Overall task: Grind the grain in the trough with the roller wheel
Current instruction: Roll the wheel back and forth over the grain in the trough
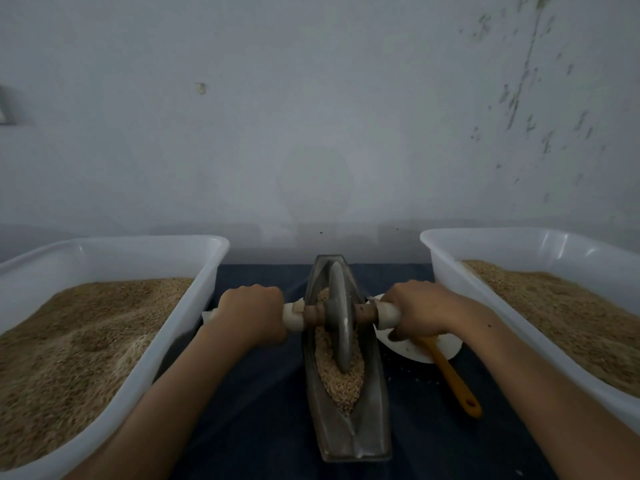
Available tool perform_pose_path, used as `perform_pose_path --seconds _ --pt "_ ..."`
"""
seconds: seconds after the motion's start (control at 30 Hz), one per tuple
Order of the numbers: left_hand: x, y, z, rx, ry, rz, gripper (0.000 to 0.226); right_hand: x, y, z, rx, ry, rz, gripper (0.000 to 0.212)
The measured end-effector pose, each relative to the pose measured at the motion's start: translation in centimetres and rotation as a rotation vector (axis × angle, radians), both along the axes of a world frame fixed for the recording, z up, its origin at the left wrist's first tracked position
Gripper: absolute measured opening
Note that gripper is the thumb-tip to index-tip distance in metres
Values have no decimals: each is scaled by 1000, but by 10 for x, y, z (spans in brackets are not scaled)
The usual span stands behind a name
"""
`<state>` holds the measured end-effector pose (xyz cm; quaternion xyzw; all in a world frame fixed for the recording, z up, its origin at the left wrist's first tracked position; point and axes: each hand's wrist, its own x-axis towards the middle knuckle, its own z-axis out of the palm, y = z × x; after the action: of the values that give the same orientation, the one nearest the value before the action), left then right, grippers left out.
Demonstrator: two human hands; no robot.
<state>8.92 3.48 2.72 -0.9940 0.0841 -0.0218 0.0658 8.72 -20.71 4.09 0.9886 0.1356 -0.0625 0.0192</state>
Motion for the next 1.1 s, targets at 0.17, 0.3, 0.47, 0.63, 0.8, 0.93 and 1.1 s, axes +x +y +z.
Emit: perform_pose_path --seconds 0.17,0.3,0.47,0.63,0.8,0.93,1.1 --pt "1 -1 -4 -28 -134 -20 16 5 1 -14 48 -204 -1 9" --pt "2 1 -14 -116 -288 -29 12 12 4 -27 50 -521 7 12" --pt "4 5 -18 -151 -280 -30 14 14 6 -28 4 -558 32 16" --pt "5 5 -9 -64 -119 -38 14 6 3 -11 -18 -221 -3 12" --pt "6 4 -5 -36 -41 -24 19 4 3 -4 -14 -78 -16 28" --pt "8 4 -10 -71 -94 -11 17 5 5 -11 -1 -263 -7 8" --pt "5 4 -20 -156 -296 -27 15 11 8 -27 -19 -592 -3 11"
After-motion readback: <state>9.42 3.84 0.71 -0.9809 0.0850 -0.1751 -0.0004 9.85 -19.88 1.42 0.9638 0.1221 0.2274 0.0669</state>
